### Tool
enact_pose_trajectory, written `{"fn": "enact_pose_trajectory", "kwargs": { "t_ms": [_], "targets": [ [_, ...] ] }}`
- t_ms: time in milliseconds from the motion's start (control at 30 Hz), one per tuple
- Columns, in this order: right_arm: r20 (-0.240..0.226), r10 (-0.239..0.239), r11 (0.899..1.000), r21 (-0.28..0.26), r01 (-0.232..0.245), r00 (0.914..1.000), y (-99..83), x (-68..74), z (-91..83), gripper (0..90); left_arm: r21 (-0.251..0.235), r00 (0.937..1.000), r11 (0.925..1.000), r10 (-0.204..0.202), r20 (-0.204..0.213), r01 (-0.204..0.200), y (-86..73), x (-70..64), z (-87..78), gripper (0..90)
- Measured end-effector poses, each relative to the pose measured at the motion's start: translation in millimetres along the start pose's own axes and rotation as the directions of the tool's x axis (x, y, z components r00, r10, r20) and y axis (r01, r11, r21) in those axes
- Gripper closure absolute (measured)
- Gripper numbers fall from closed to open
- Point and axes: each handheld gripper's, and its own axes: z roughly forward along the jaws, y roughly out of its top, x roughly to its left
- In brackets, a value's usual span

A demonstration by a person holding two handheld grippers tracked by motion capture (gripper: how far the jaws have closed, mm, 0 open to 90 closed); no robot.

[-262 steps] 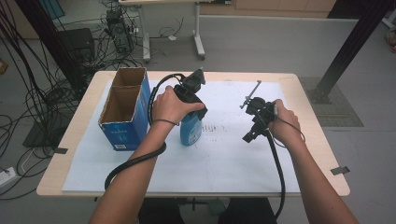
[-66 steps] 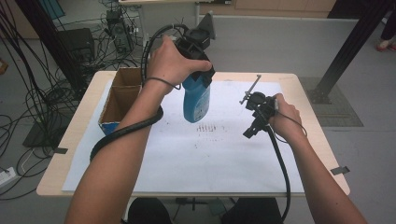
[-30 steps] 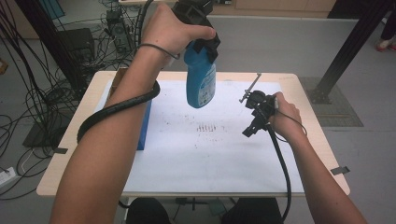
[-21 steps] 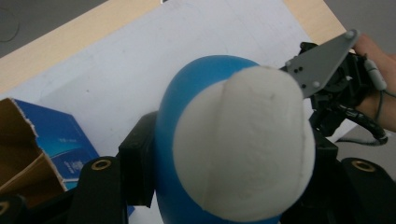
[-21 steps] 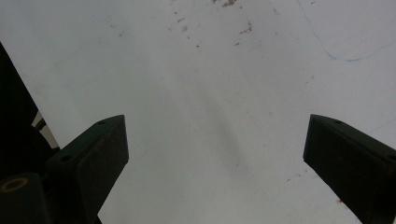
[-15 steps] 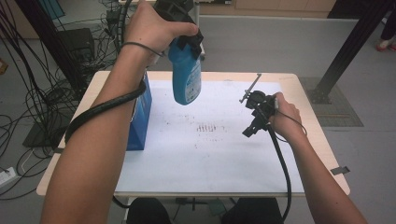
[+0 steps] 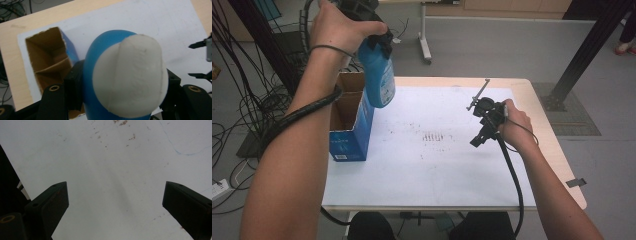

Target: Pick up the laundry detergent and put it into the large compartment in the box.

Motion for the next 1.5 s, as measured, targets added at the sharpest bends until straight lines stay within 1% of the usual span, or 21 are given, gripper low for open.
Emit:
{"fn": "enact_pose_trajectory", "kwargs": {
  "t_ms": [67,100,133,167,200,233,333,367,400,467,500,533,567,600,667,700,867,1100,1133,1267,1500],
  "targets": [
    [0.001,-0.006,1.0,0.002,0.006,1.0,0.5,-0.4,-0.1,6.5,0.002,0.9995,0.9996,-0.028,-0.013,0.028,-2.5,11.5,0.4,37.6],
    [0.001,-0.006,1.0,0.002,0.006,1.0,0.5,-0.4,-0.1,6.5,0.002,0.9995,0.9996,-0.028,-0.013,0.028,-2.5,11.5,0.4,37.6],
    [0.002,-0.01,1.0,0.001,0.01,1.0,0.6,-0.8,0.0,6.5,0.003,0.9989,0.999,-0.044,-0.017,0.044,-4.1,18.2,0.6,37.6],
    [0.002,-0.007,1.0,0.001,0.007,1.0,0.8,-0.6,0.2,6.5,0.003,0.9982,0.9984,-0.056,-0.021,0.056,-5.1,21.9,0.9,37.6],
    [0.002,-0.005,1.0,0.003,0.005,1.0,1.2,-0.6,0.0,6.5,0.004,0.9964,0.9969,-0.079,-0.03,0.079,-8.0,31.9,1.8,37.6],
    [0.002,-0.005,1.0,0.003,0.005,1.0,1.2,-0.6,0.0,6.5,0.004,0.9964,0.9969,-0.079,-0.03,0.079,-8.0,31.9,1.8,37.7],
    [-0.003,0.0,1.0,-0.002,0.0,1.0,1.4,-0.9,1.3,6.5,0.007,0.991,0.9925,-0.122,-0.055,0.122,-14.2,50.4,2.6,37.7],
    [-0.003,0.0,1.0,-0.002,0.0,1.0,1.4,-0.9,1.3,6.5,0.007,0.991,0.9925,-0.122,-0.055,0.122,-14.2,50.4,2.6,37.7],
    [-0.005,0.001,1.0,-0.004,-0.001,1.0,1.4,-0.8,1.5,6.5,0.011,0.9897,0.9914,-0.13,-0.06,0.13,-15.7,54.6,3.0,37.7],
    [-0.006,-0.009,1.0,-0.005,0.009,0.9999,1.7,-1.3,2.3,6.5,0.011,0.9844,0.987,-0.159,-0.075,0.16,-20.9,67.0,3.4,37.6],
    [-0.006,-0.009,1.0,-0.005,0.009,0.9999,1.7,-1.3,2.3,6.5,0.011,0.9844,0.987,-0.159,-0.075,0.16,-20.9,67.0,3.4,37.7],
    [-0.005,-0.008,1.0,-0.007,0.008,1.0,1.7,-1.3,2.1,6.5,0.016,0.9832,0.9859,-0.165,-0.078,0.167,-22.6,71.0,3.9,37.7],
    [-0.006,-0.009,1.0,-0.006,0.009,0.9999,1.7,-1.3,2.1,6.5,0.018,0.9788,0.9818,-0.187,-0.083,0.189,-25.8,78.5,5.9,37.7],
    [-0.006,-0.009,1.0,-0.006,0.009,0.9999,1.7,-1.3,2.1,6.5,0.018,0.9788,0.9818,-0.187,-0.083,0.189,-25.8,78.5,5.9,37.7],
    [-0.006,-0.008,1.0,-0.007,0.008,1.0,2.0,-0.8,1.9,6.5,0.027,0.975,0.9788,-0.2,-0.097,0.203,-29.8,86.1,8.5,37.7],
    [-0.006,-0.008,1.0,-0.007,0.008,1.0,2.0,-0.8,1.9,6.5,0.027,0.975,0.9788,-0.2,-0.097,0.203,-29.8,86.1,8.5,37.6],
    [-0.005,-0.009,1.0,-0.007,0.009,0.9999,2.3,-0.3,2.2,6.5,0.024,0.9695,0.9754,-0.215,-0.118,0.219,-33.3,91.8,8.7,37.6],
    [-0.005,-0.006,1.0,-0.006,0.006,1.0,1.3,-0.6,1.7,6.5,0.031,0.969,0.9736,-0.221,-0.11,0.226,-35.3,95.1,12.0,37.7],
    [-0.004,-0.008,1.0,-0.009,0.008,1.0,1.0,-0.7,1.4,6.5,0.04,0.9694,0.9738,-0.218,-0.113,0.224,-36.3,95.3,14.7,37.6],
    [-0.007,-0.004,1.0,-0.008,0.004,1.0,0.6,-0.7,1.7,6.5,0.043,0.9681,0.9726,-0.222,-0.116,0.228,-38.3,96.1,20.1,37.7],
    [-0.013,0.001,1.0,-0.005,-0.001,0.9999,0.2,-0.6,5.0,6.5,0.068,0.9677,0.9703,-0.223,-0.117,0.232,-43.8,101.2,35.9,37.6]
  ]
}}
